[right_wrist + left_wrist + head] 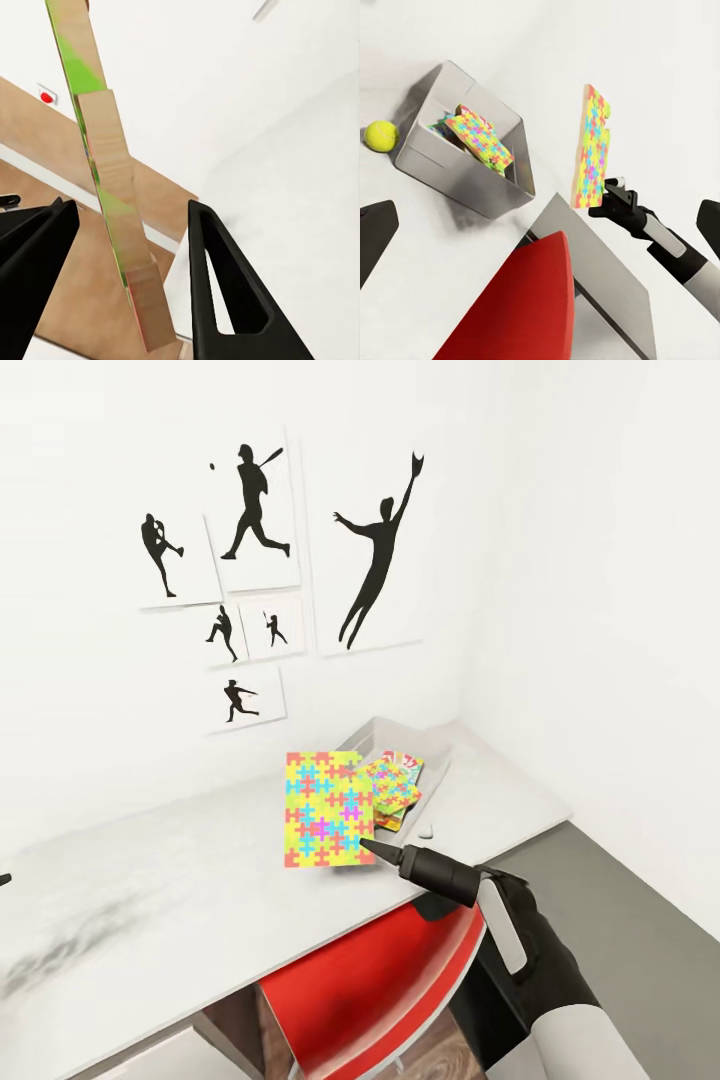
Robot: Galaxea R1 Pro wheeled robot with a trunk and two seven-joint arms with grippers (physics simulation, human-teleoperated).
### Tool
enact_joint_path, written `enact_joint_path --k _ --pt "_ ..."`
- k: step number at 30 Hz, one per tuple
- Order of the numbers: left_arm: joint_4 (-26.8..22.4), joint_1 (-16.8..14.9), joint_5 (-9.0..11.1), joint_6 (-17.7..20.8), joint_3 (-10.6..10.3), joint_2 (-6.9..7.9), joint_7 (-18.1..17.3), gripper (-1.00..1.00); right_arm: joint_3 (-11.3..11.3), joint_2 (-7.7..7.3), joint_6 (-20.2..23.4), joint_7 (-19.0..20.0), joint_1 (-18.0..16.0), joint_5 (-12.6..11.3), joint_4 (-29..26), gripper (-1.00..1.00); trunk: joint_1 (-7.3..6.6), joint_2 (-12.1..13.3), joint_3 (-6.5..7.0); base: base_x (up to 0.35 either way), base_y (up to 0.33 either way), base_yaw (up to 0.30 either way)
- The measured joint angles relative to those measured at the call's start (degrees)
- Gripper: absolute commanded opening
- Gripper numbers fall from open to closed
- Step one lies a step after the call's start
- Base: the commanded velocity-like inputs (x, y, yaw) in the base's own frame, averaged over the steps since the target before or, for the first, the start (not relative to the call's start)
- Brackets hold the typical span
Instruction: Put all the toys in the child's room - the three board games (two on the bed and one on the table), the two jigsaw puzzles on the table, and the tennis ball on the table - inside the toy box on the table in the child's room.
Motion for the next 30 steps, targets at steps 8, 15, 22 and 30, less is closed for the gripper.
enact_joint_path --k 8,15,22,30 --pt "0.00 0.00 -0.03 0.00 -0.08 0.00 0.00 1.00 0.09 0.00 0.00 0.01 0.00 0.05 -0.05 -1.00 0.00 0.00 0.00 0.000 0.000 0.000" --pt "-0.07 0.00 -0.03 0.00 -0.13 -0.11 0.00 1.00 0.09 0.11 0.42 -0.36 0.00 0.01 -0.06 -1.00 0.00 0.00 0.00 0.000 0.000 0.000" --pt "-0.52 -0.09 -0.06 0.00 -1.95 -0.17 0.00 1.00 -0.60 0.07 2.38 -1.34 -0.67 -0.50 0.36 -1.00 0.00 0.00 0.00 0.000 0.000 0.000" --pt "-0.61 -0.32 -0.07 0.00 -3.24 -0.18 0.00 1.00 -1.69 0.29 10.60 -10.53 -8.98 -1.44 2.00 -1.00 0.00 0.00 0.00 0.000 0.000 0.000"
